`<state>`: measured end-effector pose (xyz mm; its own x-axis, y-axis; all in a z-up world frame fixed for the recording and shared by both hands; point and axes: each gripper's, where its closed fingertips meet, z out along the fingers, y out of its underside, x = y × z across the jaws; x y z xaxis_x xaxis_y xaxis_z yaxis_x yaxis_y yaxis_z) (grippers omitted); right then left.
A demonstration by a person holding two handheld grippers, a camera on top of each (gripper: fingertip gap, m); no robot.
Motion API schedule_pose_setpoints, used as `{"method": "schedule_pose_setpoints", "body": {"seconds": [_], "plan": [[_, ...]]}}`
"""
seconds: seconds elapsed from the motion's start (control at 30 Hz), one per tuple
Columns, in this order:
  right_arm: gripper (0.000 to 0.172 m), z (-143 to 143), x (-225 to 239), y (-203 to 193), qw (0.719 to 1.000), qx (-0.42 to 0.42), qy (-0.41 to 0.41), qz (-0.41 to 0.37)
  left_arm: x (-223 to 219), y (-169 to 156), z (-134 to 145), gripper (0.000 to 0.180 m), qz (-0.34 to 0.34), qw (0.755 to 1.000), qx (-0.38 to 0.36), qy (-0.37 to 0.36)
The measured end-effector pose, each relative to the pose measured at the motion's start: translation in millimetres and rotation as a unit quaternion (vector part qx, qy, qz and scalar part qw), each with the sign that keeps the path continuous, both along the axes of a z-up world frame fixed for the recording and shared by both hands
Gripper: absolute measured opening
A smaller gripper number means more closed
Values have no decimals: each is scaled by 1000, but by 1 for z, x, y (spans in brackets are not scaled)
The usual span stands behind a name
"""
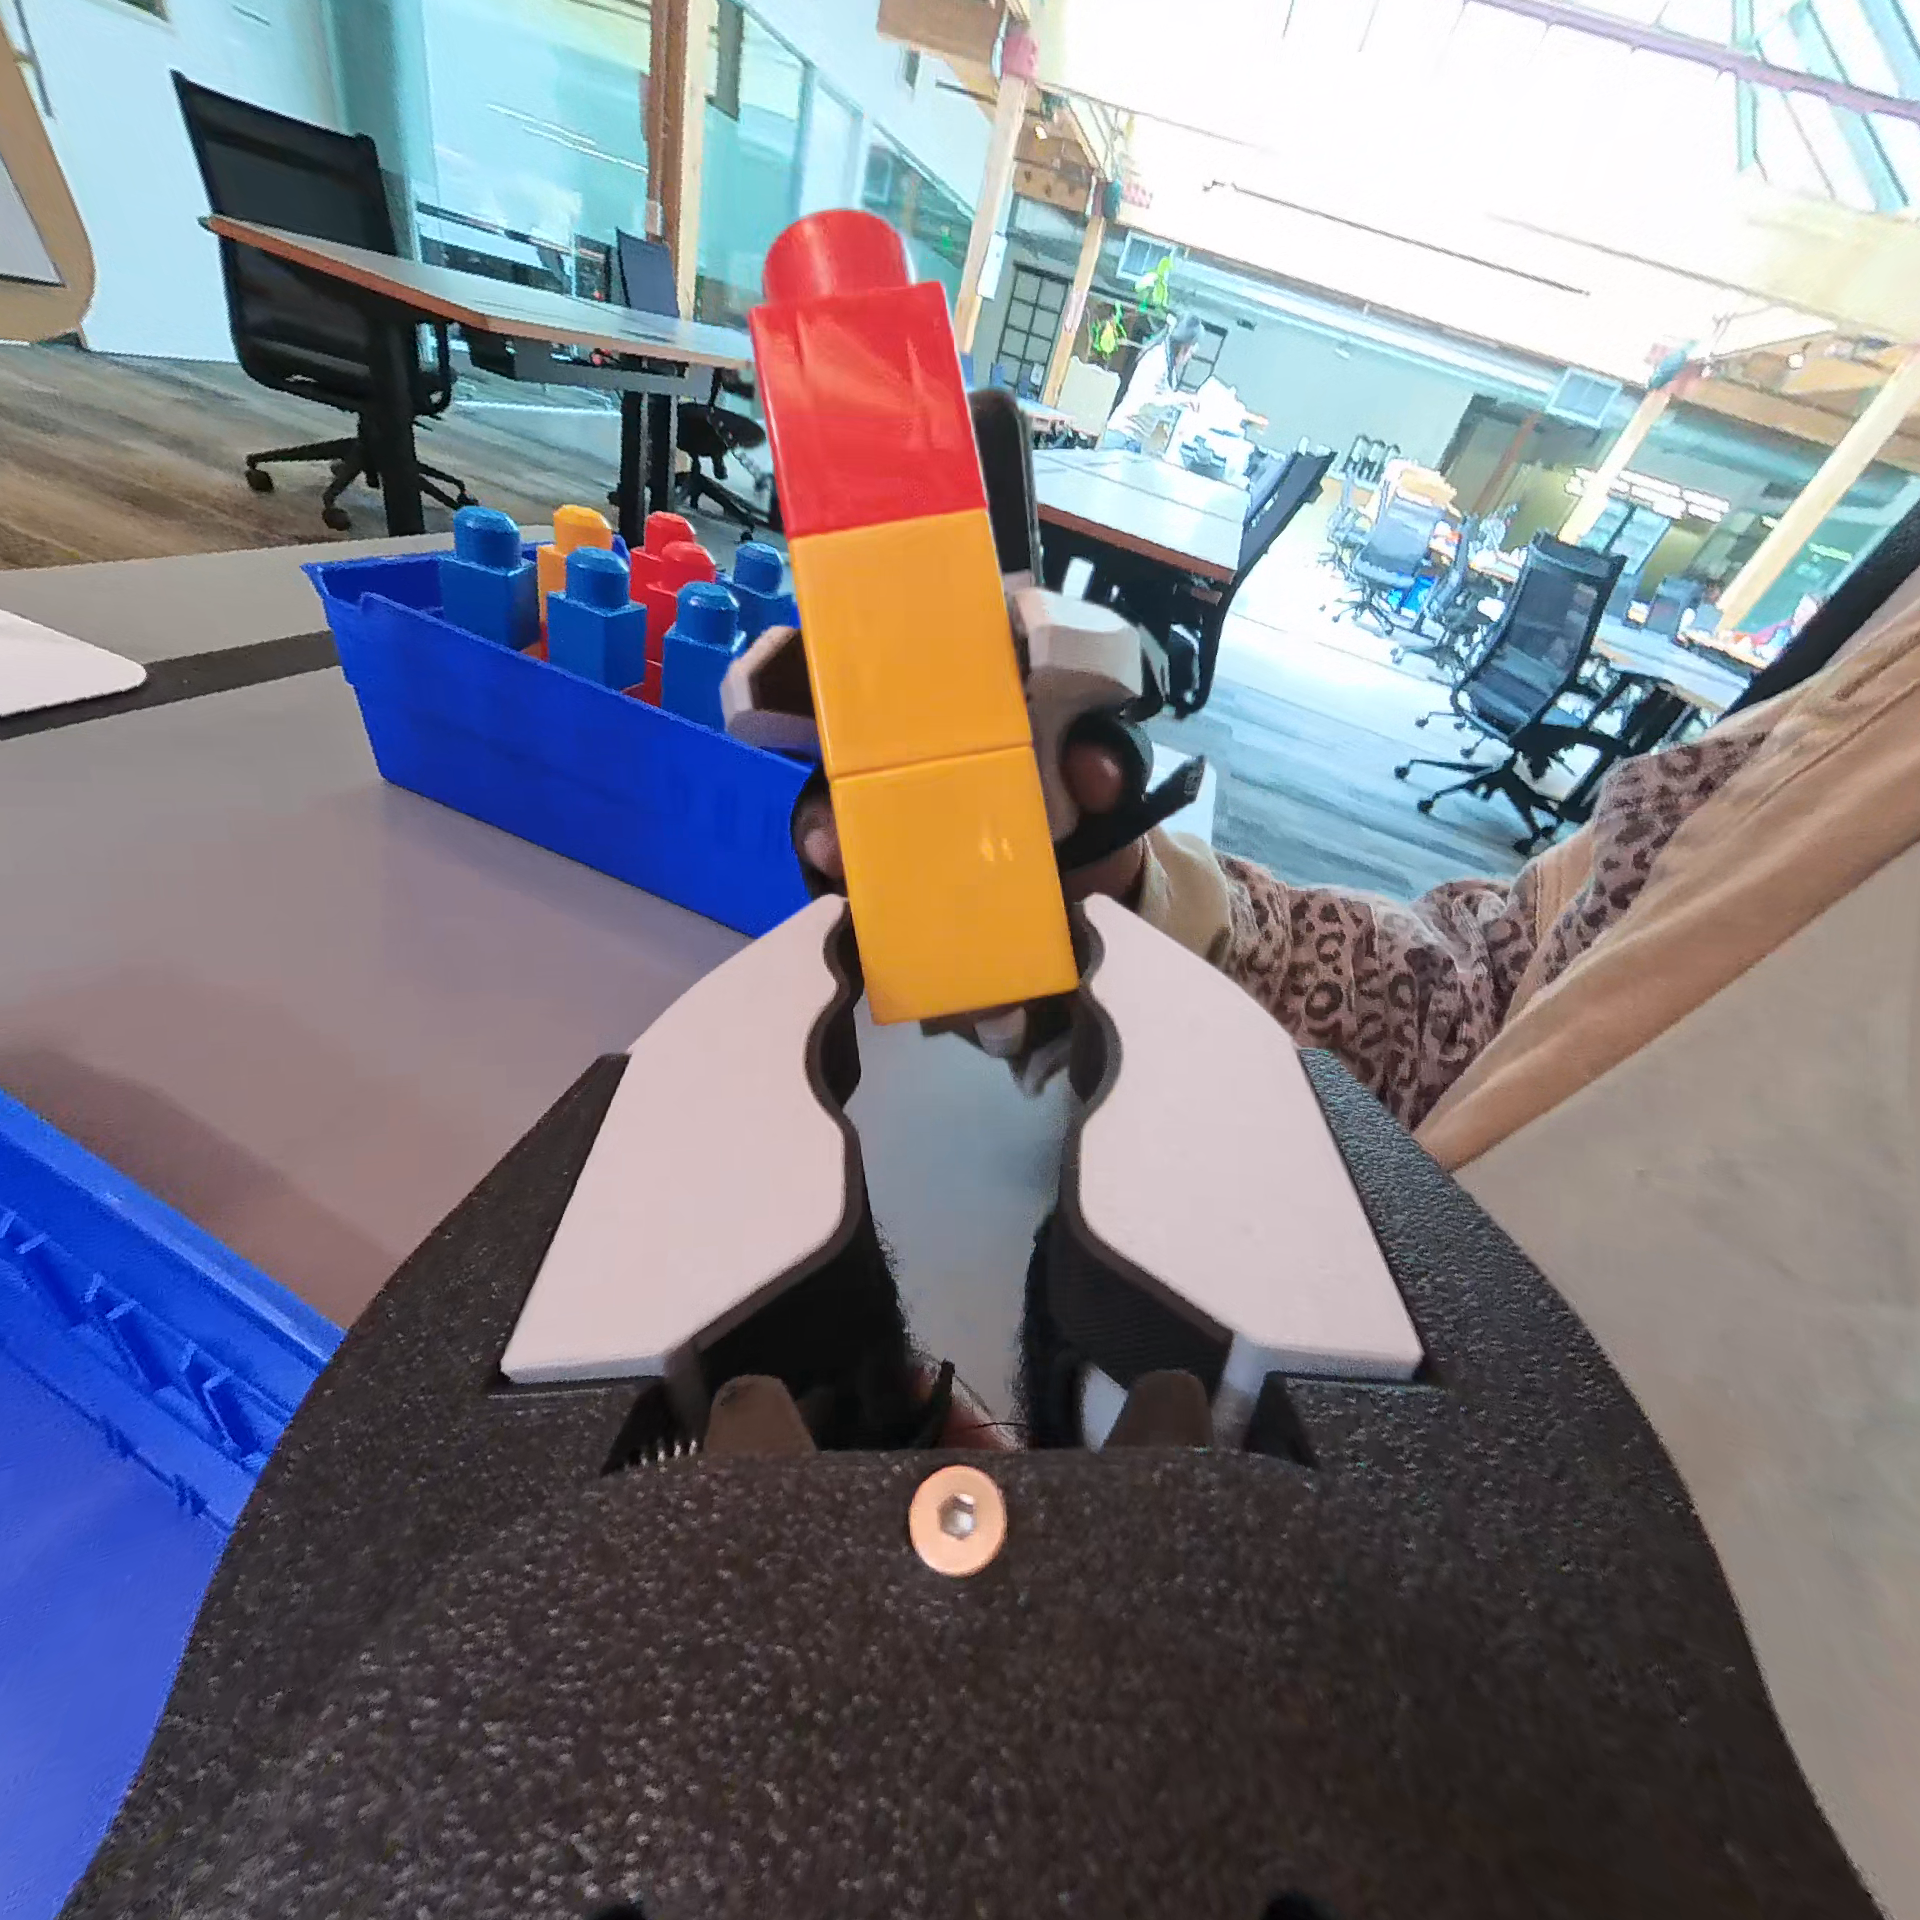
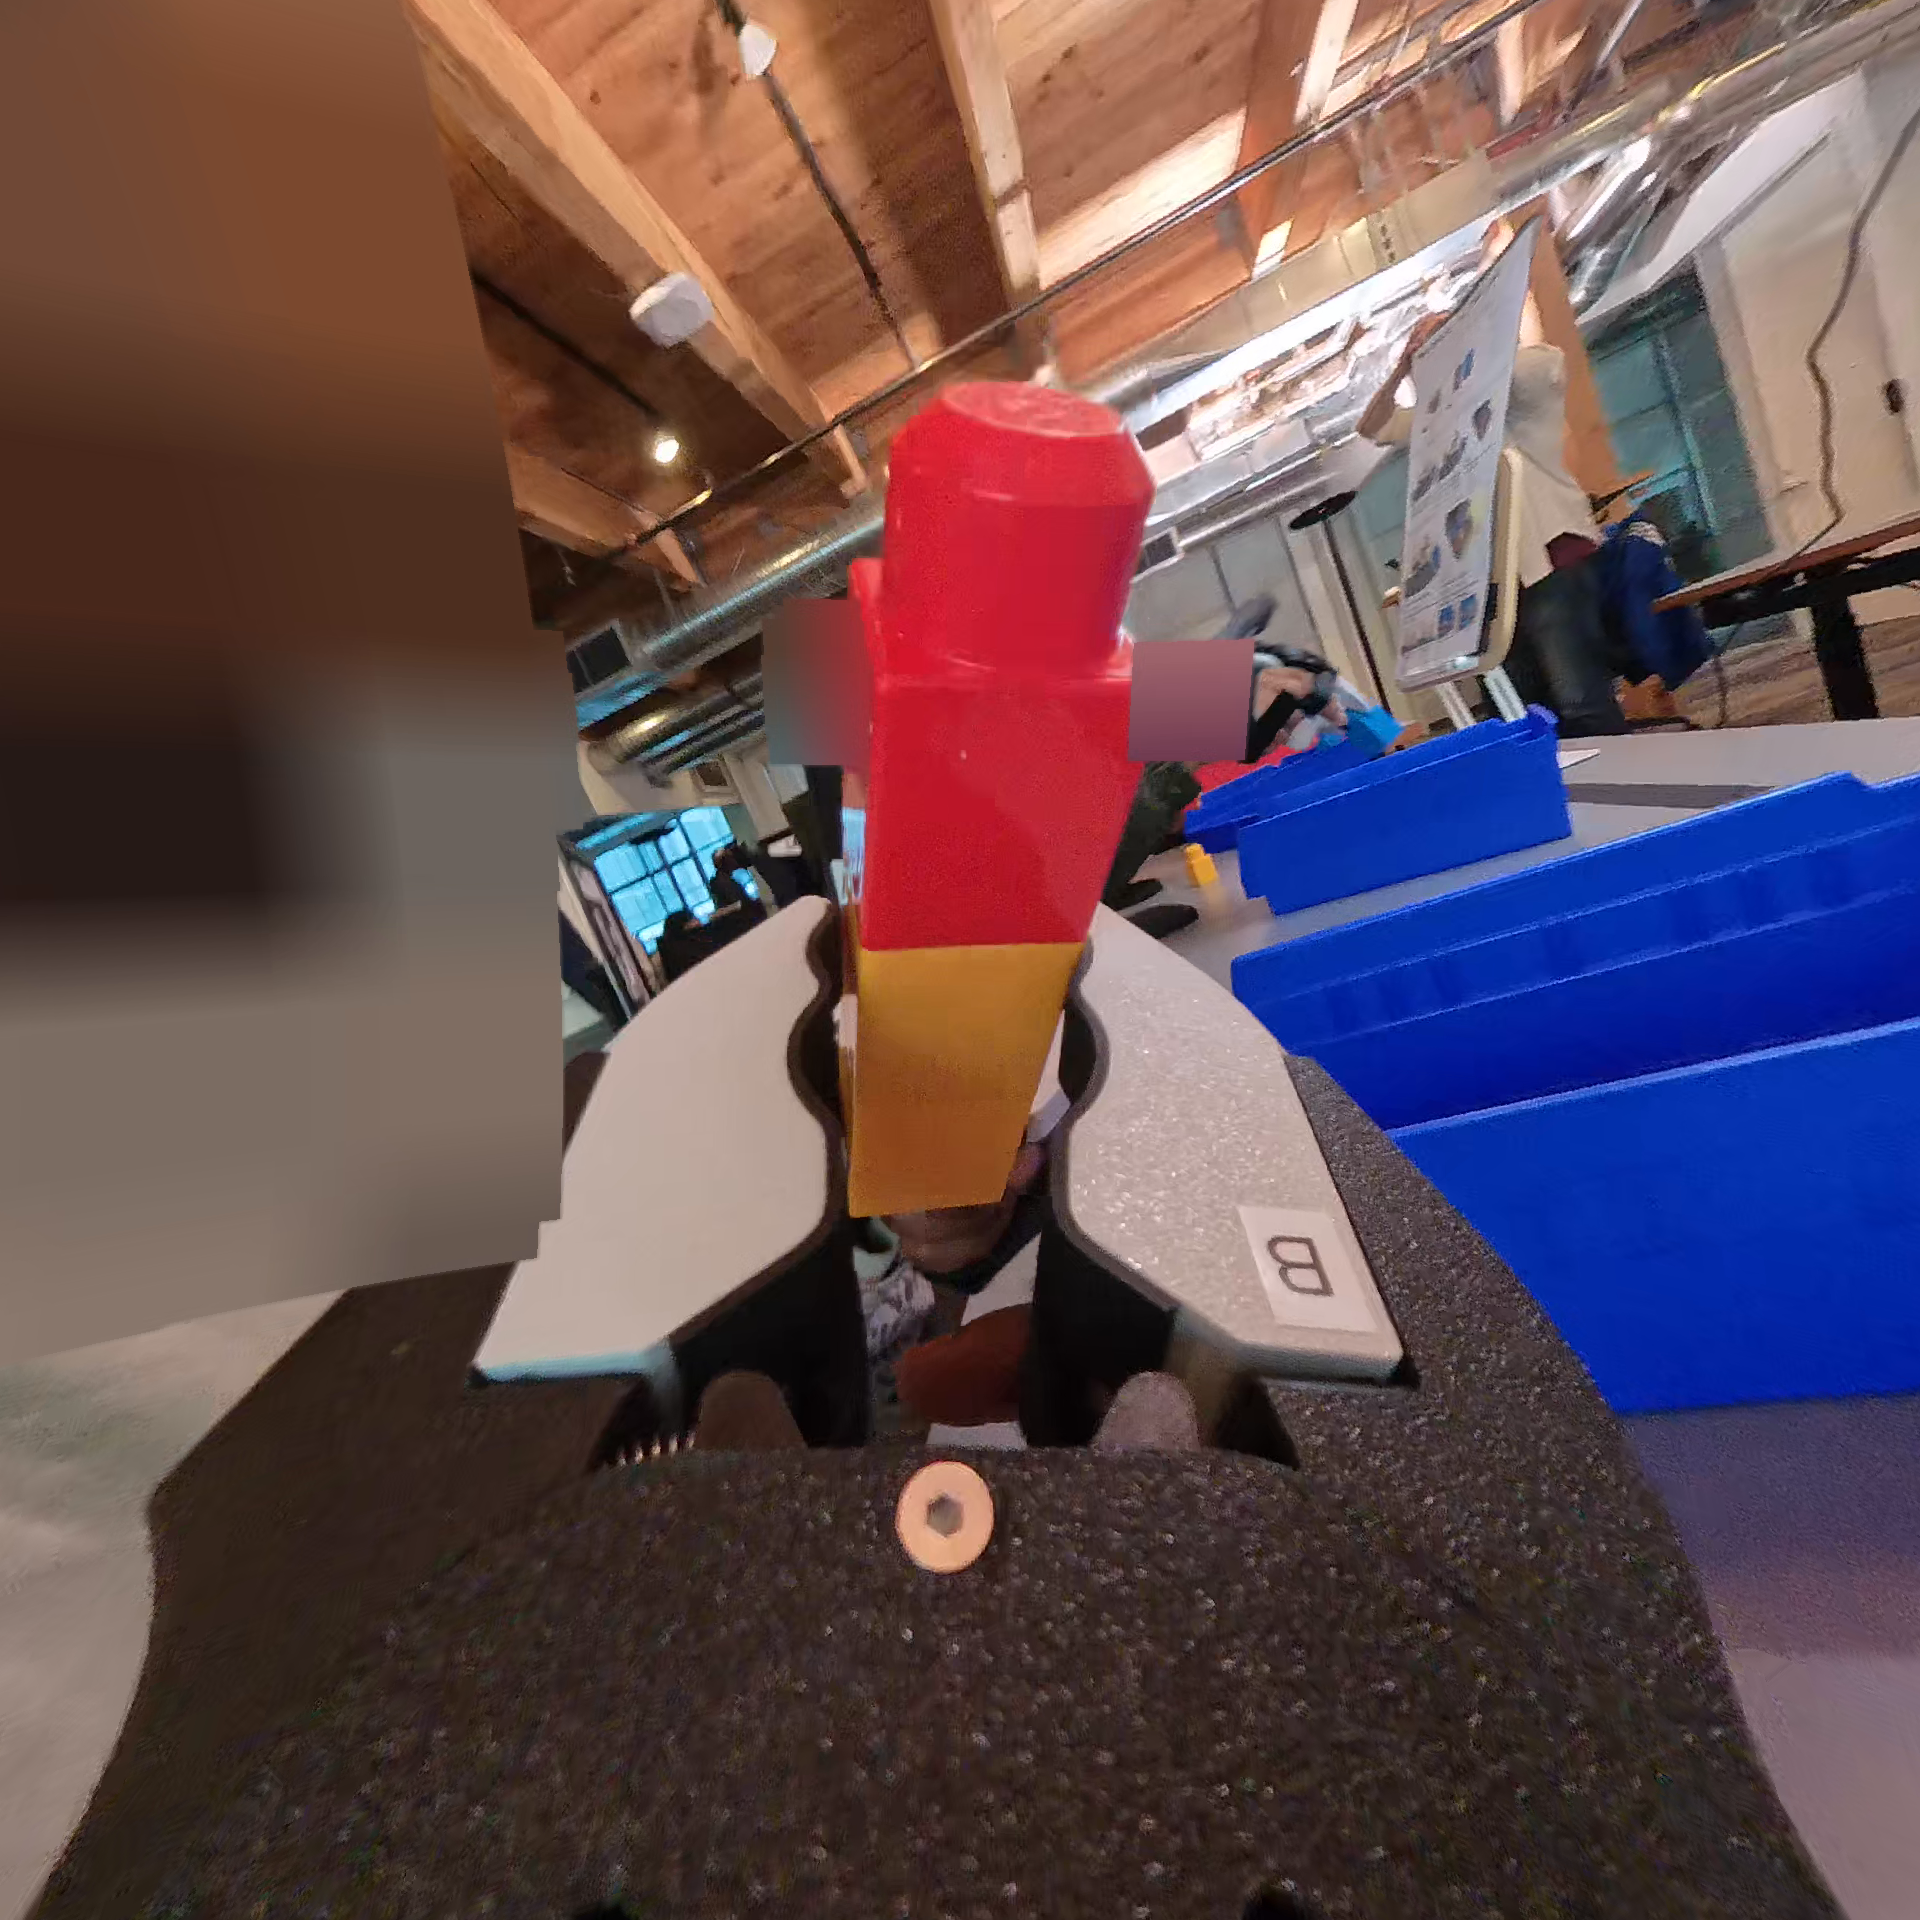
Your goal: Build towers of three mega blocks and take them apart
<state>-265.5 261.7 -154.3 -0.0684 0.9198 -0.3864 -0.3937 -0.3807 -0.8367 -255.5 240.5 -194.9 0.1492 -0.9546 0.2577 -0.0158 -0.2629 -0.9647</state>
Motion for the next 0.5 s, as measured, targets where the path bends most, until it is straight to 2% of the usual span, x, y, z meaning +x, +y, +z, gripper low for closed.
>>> {"method": "schedule_pose_setpoints", "body": {"seconds": [0.03,0.23,0.43,0.5], "plan": [[37,0,-1,-3,1000,8,-6,7,0,-2,-2,37,-6,1000,5,12],[36,-4,-5,-10,999,36,-28,12,-2,-5,-9,37,-16,999,26,45],[36,1,-5,-13,998,52,-33,3,-2,-9,-4,38,-29,999,37,26],[36,-10,-13,-13,994,73,-84,-12,0,-9,1,53,-29,999,39,2]]}}
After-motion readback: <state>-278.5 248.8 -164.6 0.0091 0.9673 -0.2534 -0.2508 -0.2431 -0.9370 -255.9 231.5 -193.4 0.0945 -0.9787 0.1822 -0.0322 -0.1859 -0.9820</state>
